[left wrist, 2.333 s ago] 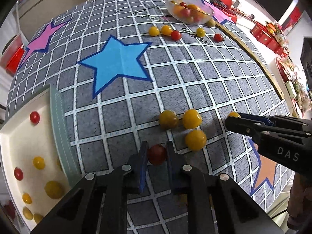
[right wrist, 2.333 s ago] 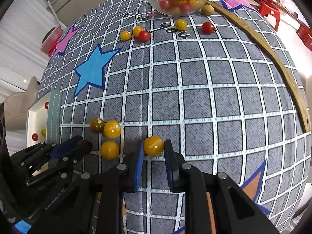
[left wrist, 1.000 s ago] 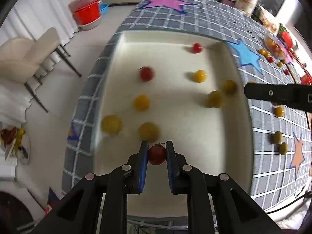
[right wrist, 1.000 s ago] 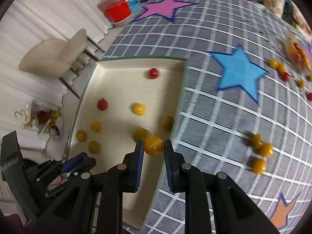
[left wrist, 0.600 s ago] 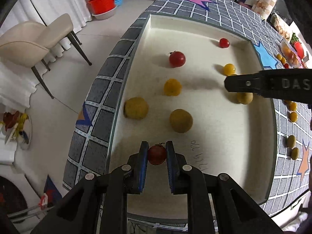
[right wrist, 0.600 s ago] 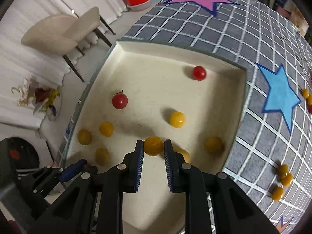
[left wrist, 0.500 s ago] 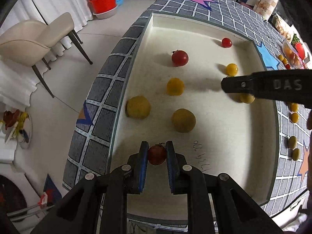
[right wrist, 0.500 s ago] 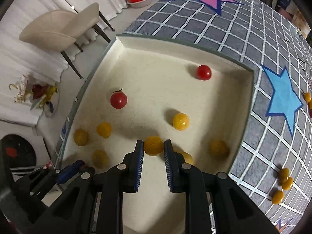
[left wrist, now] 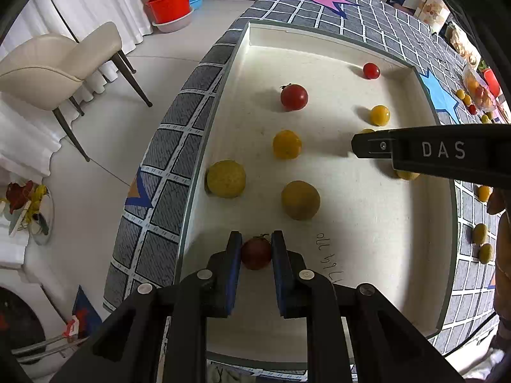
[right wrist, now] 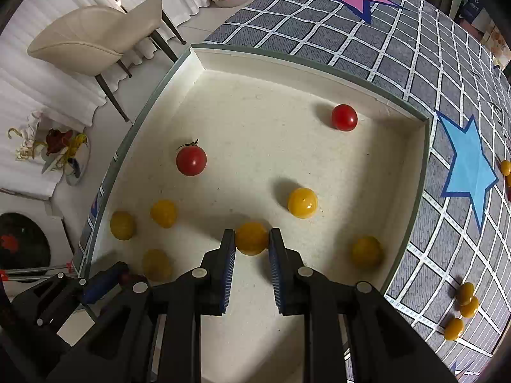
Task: Organize fruits
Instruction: 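Carry the held red and yellow tomatoes over the white tray, then open both tools to release the tomatoes into the tray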
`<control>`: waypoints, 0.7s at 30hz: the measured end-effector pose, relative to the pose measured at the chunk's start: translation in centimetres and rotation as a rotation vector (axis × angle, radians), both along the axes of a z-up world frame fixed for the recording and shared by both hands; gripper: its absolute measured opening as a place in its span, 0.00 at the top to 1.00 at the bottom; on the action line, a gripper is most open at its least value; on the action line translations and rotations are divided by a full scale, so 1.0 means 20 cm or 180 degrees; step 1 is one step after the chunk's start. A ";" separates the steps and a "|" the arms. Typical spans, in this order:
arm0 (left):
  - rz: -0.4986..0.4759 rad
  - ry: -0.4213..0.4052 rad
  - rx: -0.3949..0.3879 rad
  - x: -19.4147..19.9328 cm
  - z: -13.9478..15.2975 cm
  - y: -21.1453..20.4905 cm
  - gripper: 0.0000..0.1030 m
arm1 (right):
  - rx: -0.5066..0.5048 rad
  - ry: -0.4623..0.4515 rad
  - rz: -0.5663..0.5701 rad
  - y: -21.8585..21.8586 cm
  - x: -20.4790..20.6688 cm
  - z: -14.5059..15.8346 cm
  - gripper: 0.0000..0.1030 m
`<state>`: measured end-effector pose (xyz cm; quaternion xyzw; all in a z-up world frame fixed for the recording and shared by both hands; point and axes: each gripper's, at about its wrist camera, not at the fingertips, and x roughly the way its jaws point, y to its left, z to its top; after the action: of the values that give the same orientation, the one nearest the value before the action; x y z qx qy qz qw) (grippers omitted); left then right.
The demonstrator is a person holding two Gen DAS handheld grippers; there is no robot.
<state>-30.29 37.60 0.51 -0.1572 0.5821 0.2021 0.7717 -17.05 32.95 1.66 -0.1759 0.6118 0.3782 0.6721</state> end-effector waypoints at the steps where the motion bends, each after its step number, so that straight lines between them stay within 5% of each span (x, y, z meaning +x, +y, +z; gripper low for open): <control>1: -0.0015 0.0006 0.0022 0.00 0.00 -0.01 0.81 | 0.0002 0.0002 0.0001 0.01 0.00 0.00 0.77; 4: -0.0066 0.0037 0.0079 0.01 0.01 -0.03 0.79 | 0.0024 0.0031 0.0015 0.00 0.00 -0.01 0.76; 6: -0.0096 0.0053 0.0113 0.01 0.02 -0.05 0.62 | 0.0050 0.0081 0.0009 -0.01 0.01 -0.01 0.74; 7: -0.0092 0.0031 0.0159 0.01 0.03 -0.06 0.37 | 0.0061 0.0101 0.0001 -0.02 0.01 0.00 0.67; 8: -0.0096 -0.0032 0.0201 0.00 0.05 -0.07 0.31 | 0.0078 0.0109 -0.0008 -0.02 0.01 0.00 0.63; 10: -0.0154 -0.0048 0.0283 0.01 0.08 -0.09 0.31 | 0.0162 0.0112 -0.0029 -0.04 0.02 0.04 0.43; 15: -0.0285 0.0028 0.0250 0.04 0.08 -0.12 0.31 | 0.0407 0.0092 -0.0178 -0.11 0.05 0.16 0.23; 21: -0.0560 -0.0042 0.0350 0.14 0.17 -0.21 0.31 | 0.0518 -0.0040 -0.0574 -0.36 0.13 0.28 0.23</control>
<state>-27.57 33.36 3.91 -0.0642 0.5765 0.1642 0.7978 -14.37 25.78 7.27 -0.0675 0.5883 0.3635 0.7192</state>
